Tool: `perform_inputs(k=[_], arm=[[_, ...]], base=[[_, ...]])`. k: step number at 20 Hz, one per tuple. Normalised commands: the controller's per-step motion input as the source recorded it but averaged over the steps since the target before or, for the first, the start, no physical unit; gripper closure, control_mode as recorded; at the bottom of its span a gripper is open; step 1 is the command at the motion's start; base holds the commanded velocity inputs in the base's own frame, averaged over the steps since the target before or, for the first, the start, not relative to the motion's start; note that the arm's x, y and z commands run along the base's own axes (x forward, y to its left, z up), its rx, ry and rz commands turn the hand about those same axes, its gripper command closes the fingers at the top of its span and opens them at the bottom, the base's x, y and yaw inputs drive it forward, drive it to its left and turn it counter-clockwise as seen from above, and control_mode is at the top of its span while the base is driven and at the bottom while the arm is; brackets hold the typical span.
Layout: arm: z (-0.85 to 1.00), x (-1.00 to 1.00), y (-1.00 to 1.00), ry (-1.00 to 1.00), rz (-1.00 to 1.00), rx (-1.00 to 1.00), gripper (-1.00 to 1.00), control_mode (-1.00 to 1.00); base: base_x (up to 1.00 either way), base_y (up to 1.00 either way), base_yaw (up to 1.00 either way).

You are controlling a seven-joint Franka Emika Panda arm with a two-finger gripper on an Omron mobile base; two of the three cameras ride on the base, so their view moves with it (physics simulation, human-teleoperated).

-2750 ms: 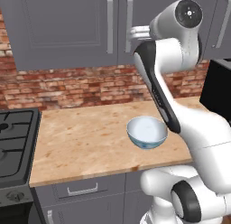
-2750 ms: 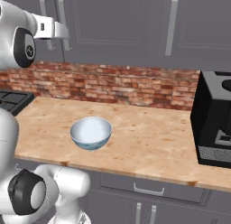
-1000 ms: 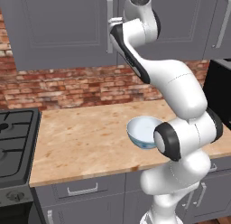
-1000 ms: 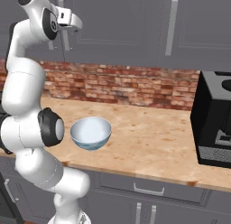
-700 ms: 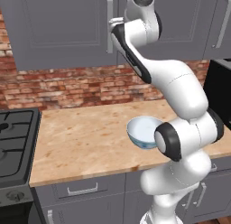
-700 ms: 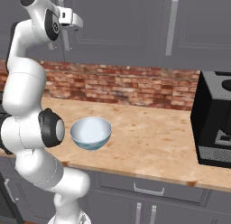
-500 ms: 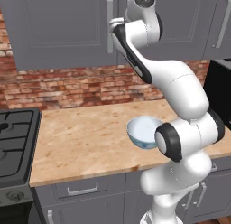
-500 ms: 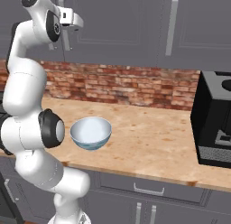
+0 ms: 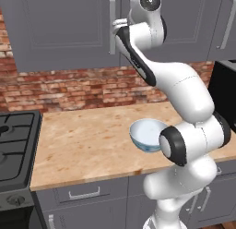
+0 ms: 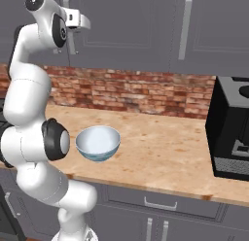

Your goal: Open the cabinet and setup a tea strainer by placing it in the bowl upright.

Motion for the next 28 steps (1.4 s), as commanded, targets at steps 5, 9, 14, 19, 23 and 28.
perform_inputs(k=[5,9,14,19,23,28], arm=[[0.0,0.17,0.0,0.0,0.01,0.0,1.0,-1.0],[-0.04,-0.04,-0.43,0.0,0.0,0.01,1.0,-1.0],[0.03,-0.87,-0.29,0.0,-0.01,0.1,1.0,-1.0],[0.16,-1.0,-0.63,0.0,0.0,0.28,1.0,-1.0],[0.11,-1.0,-0.91,0.0,0.0,0.36,1.0,-1.0],[0.04,-1.0,-1.0,0.0,0.03,0.34,1.0,-1.0]], base=[[0.0,0.0,0.0],[0.0,0.0,0.0],[0.0,0.0,0.0],[0.0,0.0,0.0],[0.0,0.0,0.0],[0.0,0.0,0.0]])
